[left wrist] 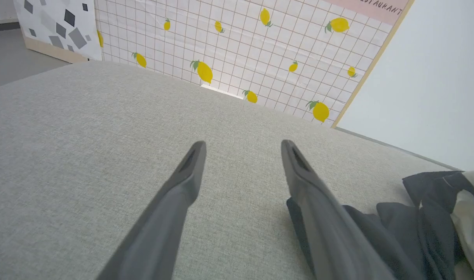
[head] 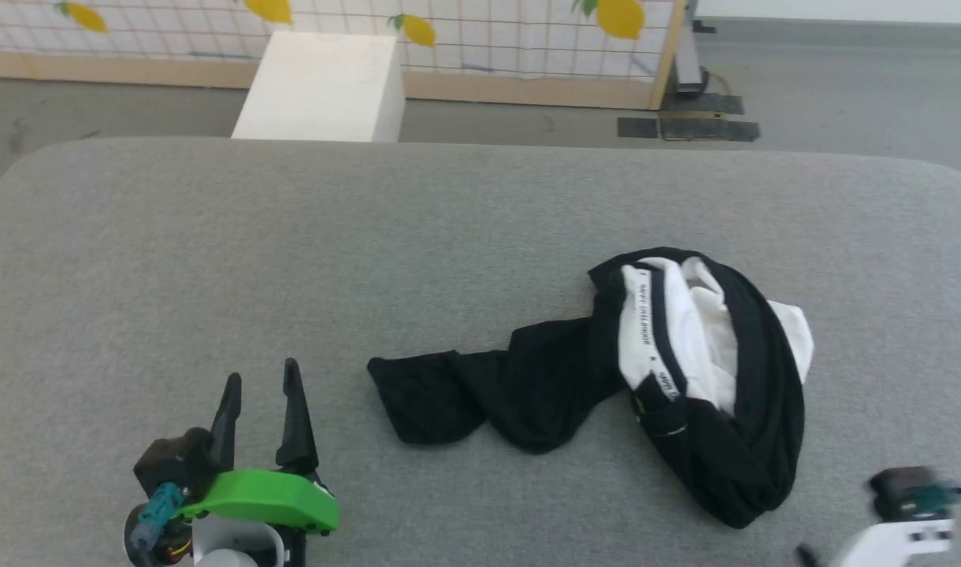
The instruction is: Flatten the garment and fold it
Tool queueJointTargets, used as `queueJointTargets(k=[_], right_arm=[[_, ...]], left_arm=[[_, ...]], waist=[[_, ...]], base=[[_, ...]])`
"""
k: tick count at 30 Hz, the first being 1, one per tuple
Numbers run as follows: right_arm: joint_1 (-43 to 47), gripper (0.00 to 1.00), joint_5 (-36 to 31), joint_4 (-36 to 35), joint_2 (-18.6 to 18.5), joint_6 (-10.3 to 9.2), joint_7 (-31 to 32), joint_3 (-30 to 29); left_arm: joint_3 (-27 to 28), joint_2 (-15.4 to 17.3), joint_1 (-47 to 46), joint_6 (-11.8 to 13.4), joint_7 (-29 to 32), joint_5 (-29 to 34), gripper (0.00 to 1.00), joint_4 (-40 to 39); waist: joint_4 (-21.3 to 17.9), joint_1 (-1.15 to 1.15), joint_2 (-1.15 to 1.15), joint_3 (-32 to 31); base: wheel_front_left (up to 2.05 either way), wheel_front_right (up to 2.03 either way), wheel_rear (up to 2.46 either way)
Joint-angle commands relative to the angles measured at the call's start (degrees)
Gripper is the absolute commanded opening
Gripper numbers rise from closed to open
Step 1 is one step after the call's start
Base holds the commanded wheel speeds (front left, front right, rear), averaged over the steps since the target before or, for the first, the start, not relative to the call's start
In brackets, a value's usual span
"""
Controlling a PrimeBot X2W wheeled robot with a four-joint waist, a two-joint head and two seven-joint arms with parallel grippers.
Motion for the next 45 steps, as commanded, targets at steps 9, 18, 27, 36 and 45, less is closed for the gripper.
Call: queueJointTargets(k=[9, 18, 27, 36, 45], right_arm=[[-4.61, 1.0, -2.31, -0.16, 3.03, -0.09, -23.35, -5.08], [-7.12, 1.0, -1.0, 3.55, 3.06, -0.09, -29.49, -0.26], [-8.67, 1.0, 0.43, 4.3, 3.06, -0.09, -29.78, 2.55], [-8.4, 1.0, 1.53, 4.84, 3.07, -0.09, -29.56, 1.73], [-8.48, 1.0, 0.53, 5.38, 3.07, -0.09, -28.69, -0.2]], left_arm=[[-9.46, -0.25, -5.95, -4.66, 3.29, 3.91, 1.0, 4.45], [-26.88, -0.37, -18.35, -8.81, 21.26, 5.73, 1.0, 18.42], [-31.03, 0.1, -22.99, -9.28, 42.35, -1.94, 0.0, 28.98], [-15.76, 6.93, -17.64, 1.98, 25.15, -6.54, 0.0, 17.8], [-0.99, 14.54, -9.26, 11.62, 12.38, -8.55, 0.0, 8.88]], waist=[[-4.88, 0.0, 0.66, -0.65], [-7.88, 0.0, 0.66, 1.37], [-9.82, 0.0, 0.66, 2.41], [-6.77, 0.0, 0.66, 1.06], [-2.12, 0.0, 0.66, -0.15]], base=[[0.0, 0.0, 0.0], [0.0, 0.0, 0.0], [0.0, 0.0, 0.0], [0.0, 0.0, 0.0], [0.0, 0.0, 0.0]])
